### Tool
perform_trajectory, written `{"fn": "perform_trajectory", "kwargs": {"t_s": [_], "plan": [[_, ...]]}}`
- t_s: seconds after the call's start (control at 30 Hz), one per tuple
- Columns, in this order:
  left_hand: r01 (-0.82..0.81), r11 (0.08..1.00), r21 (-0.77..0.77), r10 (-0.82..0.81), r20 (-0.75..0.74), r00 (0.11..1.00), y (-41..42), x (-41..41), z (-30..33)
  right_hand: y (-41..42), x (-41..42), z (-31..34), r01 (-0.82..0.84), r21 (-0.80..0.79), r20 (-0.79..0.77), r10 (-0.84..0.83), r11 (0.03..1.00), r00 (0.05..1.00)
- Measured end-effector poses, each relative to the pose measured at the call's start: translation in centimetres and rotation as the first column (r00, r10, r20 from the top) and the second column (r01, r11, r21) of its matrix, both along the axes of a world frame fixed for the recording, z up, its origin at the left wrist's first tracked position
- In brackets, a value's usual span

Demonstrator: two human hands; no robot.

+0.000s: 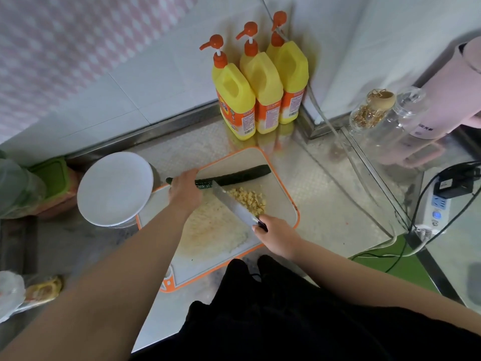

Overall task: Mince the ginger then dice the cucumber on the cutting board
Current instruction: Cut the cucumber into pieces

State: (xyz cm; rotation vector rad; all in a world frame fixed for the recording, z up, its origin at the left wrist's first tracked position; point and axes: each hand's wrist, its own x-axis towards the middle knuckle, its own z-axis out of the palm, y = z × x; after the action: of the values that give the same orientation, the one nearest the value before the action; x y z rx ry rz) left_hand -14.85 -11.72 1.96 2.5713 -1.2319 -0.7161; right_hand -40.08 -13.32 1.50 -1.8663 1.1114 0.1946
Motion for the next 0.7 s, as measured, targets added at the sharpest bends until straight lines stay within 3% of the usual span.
{"fn": "perform_trajectory", "kwargs": {"t_s": [0.1,0.27,0.4,0.53,0.7], "plan": [[0.315,0.910,0.271,-0.373,0.199,0.906,-0.1,1.0,-1.3,0.5,0.4,-0.2,-0.057,-0.008,-0.017,0.057,0.998,0.998],[0.408,0.862,0.299,-0.500,0.378,0.779,-0.2,1.6,-1.9,0.8,0.5,-0.2,-0.075,-0.078,-0.120,0.066,0.994,0.991],[0.397,0.885,0.242,-0.465,0.439,0.769,0.9,1.6,-1.4,1.2,0.9,-0.4,-0.138,-0.122,-0.158,0.118,0.983,0.980],[0.264,0.953,0.147,-0.302,0.410,0.861,2.5,1.9,-0.8,0.8,1.8,-0.6,-0.140,-0.059,-0.104,0.133,0.988,0.986],[0.065,0.998,0.004,-0.063,0.301,0.951,5.1,1.5,0.3,-0.8,1.7,-1.0,0.103,-0.018,-0.051,-0.104,0.995,0.993]]}}
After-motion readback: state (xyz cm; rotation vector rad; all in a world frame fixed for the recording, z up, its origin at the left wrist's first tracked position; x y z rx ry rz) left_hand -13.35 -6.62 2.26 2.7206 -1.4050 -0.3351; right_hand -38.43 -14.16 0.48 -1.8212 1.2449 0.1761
